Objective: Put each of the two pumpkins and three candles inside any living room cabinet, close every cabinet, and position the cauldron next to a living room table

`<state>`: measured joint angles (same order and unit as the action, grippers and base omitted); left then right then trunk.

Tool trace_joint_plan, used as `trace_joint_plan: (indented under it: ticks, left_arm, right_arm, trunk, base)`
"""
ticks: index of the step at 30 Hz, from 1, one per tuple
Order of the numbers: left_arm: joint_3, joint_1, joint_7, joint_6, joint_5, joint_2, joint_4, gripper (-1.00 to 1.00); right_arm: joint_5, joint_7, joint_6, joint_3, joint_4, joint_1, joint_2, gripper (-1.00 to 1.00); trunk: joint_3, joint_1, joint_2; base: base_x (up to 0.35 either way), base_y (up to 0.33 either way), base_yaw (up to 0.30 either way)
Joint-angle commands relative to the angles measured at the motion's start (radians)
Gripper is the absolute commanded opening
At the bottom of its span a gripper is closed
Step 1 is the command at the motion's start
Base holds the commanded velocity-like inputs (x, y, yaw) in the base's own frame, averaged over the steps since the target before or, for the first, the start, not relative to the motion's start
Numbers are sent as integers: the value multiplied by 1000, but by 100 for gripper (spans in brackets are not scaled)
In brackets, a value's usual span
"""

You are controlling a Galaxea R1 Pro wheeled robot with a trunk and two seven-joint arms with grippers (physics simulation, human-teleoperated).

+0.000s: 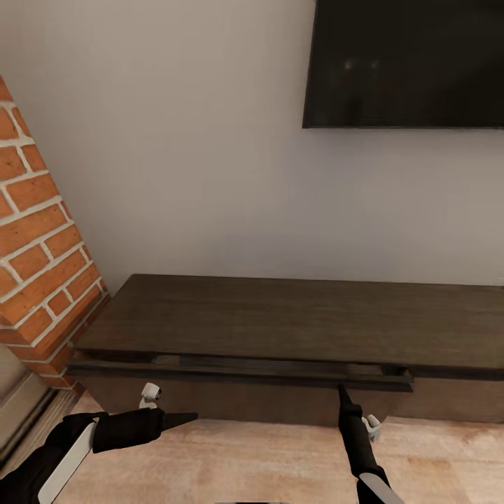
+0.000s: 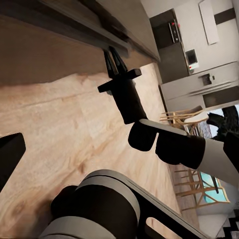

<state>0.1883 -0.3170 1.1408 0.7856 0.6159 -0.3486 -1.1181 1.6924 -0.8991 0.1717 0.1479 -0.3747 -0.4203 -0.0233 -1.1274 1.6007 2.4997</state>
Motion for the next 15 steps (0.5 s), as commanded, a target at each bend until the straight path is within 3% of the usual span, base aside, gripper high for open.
trace_joint_plan:
  ticks: [1,15]
  left_arm:
    - [2,-1,-1,7,7,-1,0,100]
    - [3,-1,-1,7,7,2,0,100]
  right_arm:
    - [16,-6,0,4,2,0,-1,-100]
    - [18,-6,0,4,2,0,-1,-100]
  trunk:
    - [-1,-1,0]
    - [-1,-1,0]
  base:
    - [-320,0,0]
    - [-328,0,0]
